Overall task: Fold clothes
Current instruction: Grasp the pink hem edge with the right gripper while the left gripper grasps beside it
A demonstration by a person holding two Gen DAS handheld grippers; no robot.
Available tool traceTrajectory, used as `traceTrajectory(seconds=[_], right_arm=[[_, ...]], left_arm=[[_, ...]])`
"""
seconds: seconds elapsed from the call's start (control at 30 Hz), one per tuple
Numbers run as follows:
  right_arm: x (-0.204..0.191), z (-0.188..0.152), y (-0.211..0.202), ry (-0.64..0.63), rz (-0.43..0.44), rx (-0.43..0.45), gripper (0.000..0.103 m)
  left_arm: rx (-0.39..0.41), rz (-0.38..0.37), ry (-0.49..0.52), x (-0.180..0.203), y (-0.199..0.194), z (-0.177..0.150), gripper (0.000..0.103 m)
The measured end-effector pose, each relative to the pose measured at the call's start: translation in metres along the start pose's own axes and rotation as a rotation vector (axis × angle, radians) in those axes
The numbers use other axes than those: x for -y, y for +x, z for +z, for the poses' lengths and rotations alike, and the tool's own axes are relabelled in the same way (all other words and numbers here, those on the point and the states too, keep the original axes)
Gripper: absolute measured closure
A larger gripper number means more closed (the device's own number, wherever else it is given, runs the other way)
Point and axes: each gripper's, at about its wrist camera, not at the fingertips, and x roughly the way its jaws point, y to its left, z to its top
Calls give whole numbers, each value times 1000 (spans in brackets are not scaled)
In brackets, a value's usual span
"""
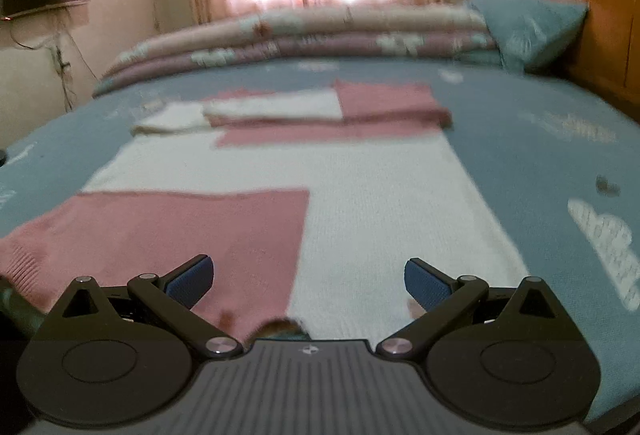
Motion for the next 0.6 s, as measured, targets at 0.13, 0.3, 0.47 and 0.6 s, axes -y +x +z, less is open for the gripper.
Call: traceTrajectory(seconds=[0.13,0.3,0.47,0.6], right_arm=[[-29,7,-17,-150,96,71,0],[-90,1,-19,-420,319,67,0],[-147,-11,-6,-645,364,76,9],[-175,-11,11,-702,334,58,20]], left_arm=[[9,-27,-1,3,1,2,1],[4,-26,0,5,3,3,1],[3,-38,5,7,0,4,1],[5,-43,4,7,-3,5,1]])
